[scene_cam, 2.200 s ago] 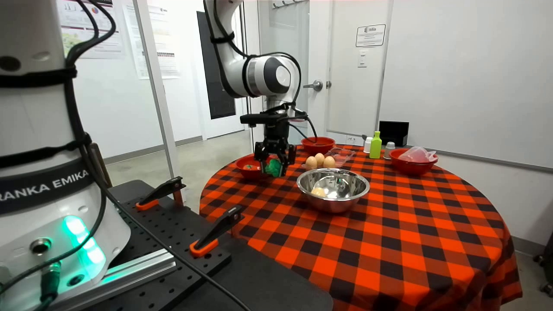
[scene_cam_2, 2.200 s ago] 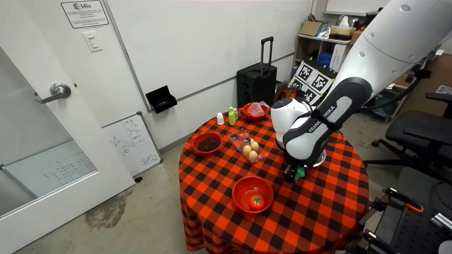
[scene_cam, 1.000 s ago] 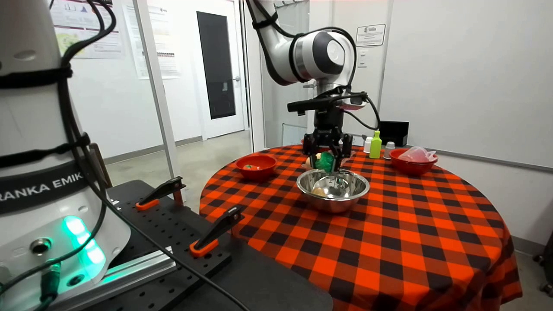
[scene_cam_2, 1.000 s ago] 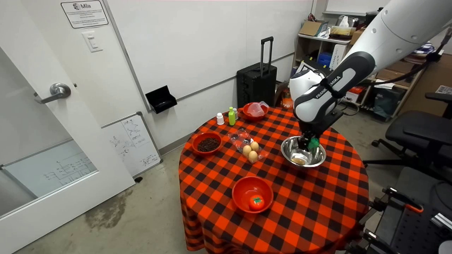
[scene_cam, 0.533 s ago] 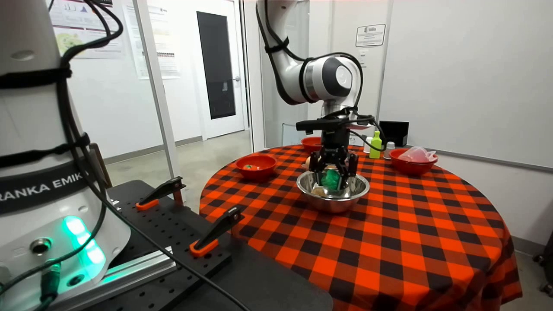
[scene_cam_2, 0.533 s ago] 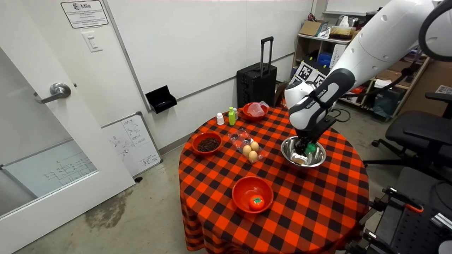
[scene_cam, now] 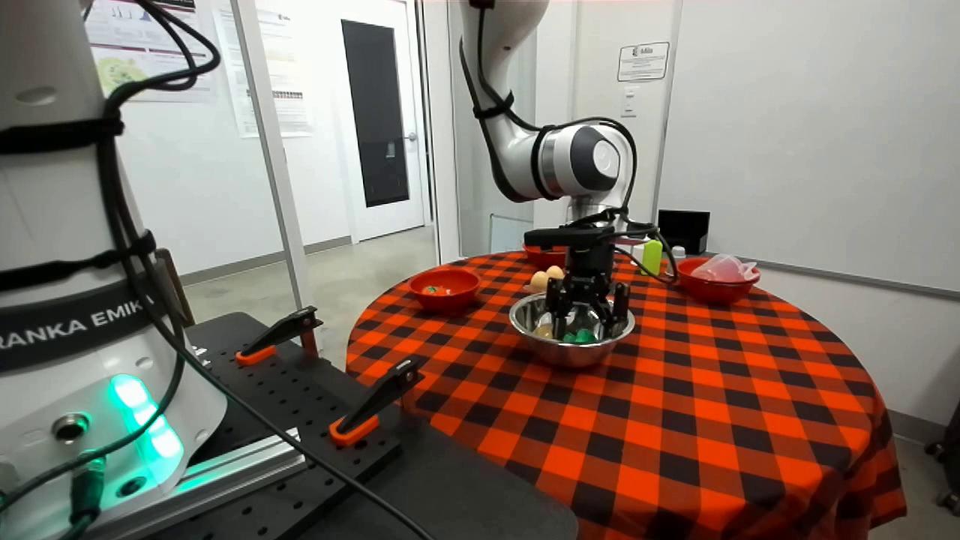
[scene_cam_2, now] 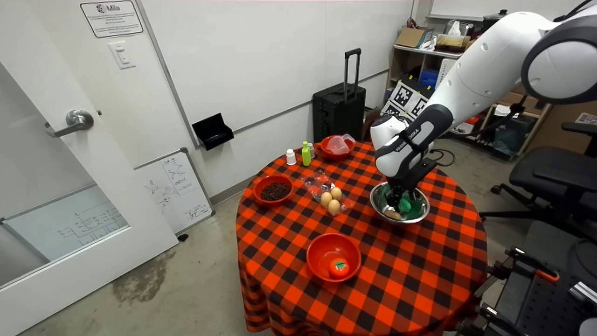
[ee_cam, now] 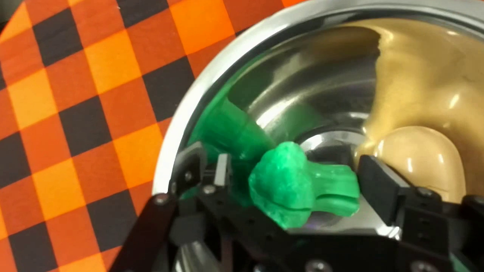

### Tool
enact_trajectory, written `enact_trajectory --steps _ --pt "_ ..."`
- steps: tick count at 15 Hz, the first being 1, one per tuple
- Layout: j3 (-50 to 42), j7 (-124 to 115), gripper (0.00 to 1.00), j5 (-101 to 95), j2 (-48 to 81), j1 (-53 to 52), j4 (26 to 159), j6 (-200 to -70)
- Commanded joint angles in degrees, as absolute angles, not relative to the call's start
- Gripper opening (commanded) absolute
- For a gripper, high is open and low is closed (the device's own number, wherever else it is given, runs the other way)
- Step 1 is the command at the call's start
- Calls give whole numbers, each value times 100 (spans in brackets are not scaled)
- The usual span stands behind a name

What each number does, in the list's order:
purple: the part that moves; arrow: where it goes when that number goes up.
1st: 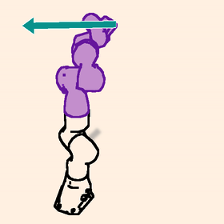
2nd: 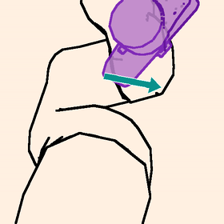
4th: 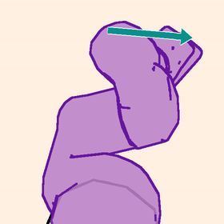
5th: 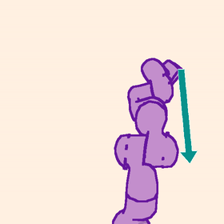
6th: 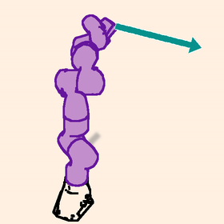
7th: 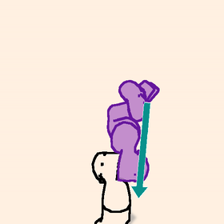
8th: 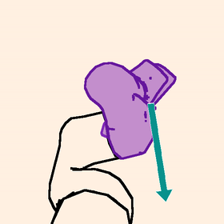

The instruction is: Place the broccoli inside the silver basin

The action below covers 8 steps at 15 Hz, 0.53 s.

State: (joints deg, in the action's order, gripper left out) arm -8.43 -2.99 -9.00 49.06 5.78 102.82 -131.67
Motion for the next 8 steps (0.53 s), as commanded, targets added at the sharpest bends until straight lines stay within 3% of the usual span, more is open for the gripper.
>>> enact_trajectory --steps 1,8 --pt "-801 -194 100 -808 5148 630 9902 -12908" --pt "-830 -243 100 -814 5033 617 9974 -12895"
